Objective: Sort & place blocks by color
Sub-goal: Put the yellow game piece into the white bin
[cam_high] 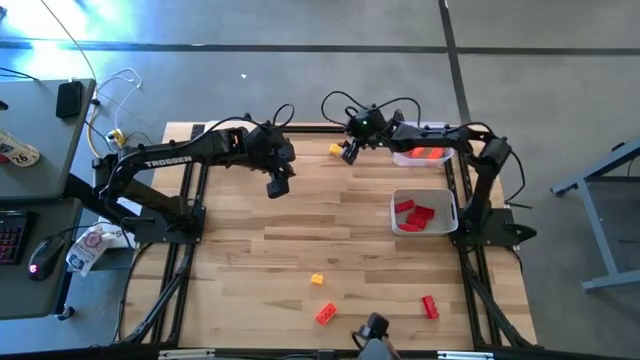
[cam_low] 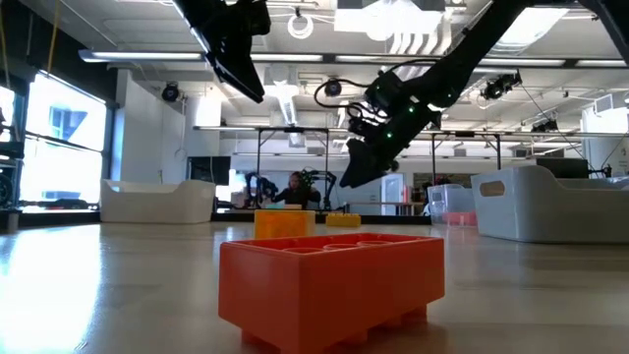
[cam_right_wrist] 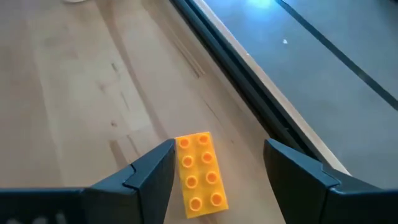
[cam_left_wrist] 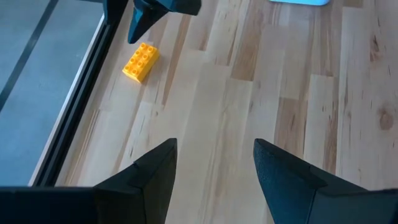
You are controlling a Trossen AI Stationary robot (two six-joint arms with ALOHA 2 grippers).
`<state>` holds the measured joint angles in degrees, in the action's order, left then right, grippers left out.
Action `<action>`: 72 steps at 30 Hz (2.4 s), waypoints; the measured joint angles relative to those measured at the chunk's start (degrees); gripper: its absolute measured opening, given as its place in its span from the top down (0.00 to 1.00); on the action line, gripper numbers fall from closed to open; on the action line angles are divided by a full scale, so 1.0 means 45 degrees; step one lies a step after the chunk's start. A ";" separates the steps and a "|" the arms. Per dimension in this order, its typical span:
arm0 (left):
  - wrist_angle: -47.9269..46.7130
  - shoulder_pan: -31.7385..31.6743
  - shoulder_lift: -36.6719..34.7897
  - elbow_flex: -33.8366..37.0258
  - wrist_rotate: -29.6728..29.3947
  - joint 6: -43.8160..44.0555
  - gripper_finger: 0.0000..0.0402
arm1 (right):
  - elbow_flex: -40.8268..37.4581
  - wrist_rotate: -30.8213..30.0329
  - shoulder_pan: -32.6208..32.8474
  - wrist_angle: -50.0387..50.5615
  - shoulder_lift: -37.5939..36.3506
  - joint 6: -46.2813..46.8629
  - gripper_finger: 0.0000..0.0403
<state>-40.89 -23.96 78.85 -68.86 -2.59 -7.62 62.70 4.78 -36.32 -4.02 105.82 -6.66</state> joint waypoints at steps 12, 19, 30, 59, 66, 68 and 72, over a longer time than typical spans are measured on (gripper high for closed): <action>-0.0006 0.0004 0.0000 0.0000 0.0106 0.0035 0.50 | 0.2539 0.0002 -0.0008 0.3350 0.1078 -0.0052 0.43; 0.0029 0.0004 0.0000 0.0000 0.0102 0.0012 0.50 | 0.2769 -0.0005 0.0191 0.4347 0.1610 -0.0299 0.43; 0.0031 0.0004 0.0000 0.0000 0.0102 -0.0005 0.50 | 0.2768 -0.0795 0.0248 0.4359 0.2542 -0.0572 0.43; -0.0022 -0.0124 0.0000 0.0000 0.0152 0.1774 0.50 | 0.2753 -0.0709 0.1839 0.6171 0.1720 -0.0863 0.72; -0.0066 -0.1152 0.0000 0.0000 0.0154 0.2292 0.50 | 0.2748 -0.1858 0.2874 0.6807 0.0595 -0.0869 0.72; -0.0059 -0.1541 0.0000 0.0000 0.0306 0.2390 0.50 | 0.2748 -0.2032 0.3157 0.6834 0.0226 -0.0917 0.72; 0.0026 -0.2251 0.0000 0.0000 0.1532 0.2660 0.50 | 0.2748 -0.2419 0.3740 0.6842 -0.0553 -0.1186 0.72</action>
<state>-40.77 -34.09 78.85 -68.86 4.30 4.35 75.07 -6.10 -19.49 26.77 103.33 -12.00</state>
